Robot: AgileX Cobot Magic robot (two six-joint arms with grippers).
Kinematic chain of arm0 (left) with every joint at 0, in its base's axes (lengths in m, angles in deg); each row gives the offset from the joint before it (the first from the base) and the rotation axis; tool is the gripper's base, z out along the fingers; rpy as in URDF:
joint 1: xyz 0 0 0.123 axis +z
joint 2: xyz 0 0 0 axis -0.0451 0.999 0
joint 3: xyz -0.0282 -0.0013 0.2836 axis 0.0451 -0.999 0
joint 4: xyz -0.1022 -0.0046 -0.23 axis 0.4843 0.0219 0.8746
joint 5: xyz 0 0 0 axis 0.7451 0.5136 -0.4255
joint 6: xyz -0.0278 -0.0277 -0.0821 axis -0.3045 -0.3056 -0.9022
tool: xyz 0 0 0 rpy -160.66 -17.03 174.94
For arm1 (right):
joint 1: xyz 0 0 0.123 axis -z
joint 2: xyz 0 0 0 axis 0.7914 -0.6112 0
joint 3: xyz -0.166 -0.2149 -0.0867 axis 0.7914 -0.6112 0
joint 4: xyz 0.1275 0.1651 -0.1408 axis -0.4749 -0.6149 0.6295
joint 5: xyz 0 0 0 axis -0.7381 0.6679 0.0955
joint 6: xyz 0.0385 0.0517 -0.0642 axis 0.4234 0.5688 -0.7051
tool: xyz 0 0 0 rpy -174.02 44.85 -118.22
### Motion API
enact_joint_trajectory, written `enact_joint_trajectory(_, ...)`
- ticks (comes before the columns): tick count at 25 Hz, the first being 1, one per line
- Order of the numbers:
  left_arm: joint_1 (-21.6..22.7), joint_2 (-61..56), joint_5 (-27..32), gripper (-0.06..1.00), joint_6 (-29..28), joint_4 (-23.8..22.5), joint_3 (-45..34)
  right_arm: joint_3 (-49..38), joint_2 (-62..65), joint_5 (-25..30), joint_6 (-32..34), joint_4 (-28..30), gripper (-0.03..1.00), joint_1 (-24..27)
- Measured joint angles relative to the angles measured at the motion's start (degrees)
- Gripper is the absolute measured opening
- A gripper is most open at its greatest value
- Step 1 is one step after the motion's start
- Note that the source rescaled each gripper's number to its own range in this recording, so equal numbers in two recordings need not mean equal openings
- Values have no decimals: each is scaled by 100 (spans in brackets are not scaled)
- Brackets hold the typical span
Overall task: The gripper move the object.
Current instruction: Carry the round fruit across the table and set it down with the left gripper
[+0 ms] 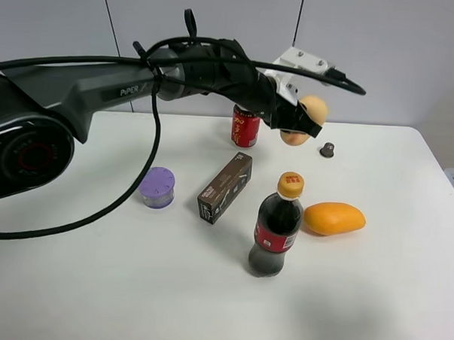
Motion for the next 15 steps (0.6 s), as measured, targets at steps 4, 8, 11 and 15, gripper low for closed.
enact_joint_trajectory(4,0,195,12,1,32,0,0,0,0,0,0,0,100,0)
enact_joint_trajectory(8,0,423,12,1,90,49,0,0,0,0,0,0,100,0)
enact_joint_trajectory(11,0,542,-39,0,175,78,0,0,0,0,0,0,100,0)
enact_joint_trajectory(15,0,701,-212,0,257,82,0,0,0,0,0,0,100,0)
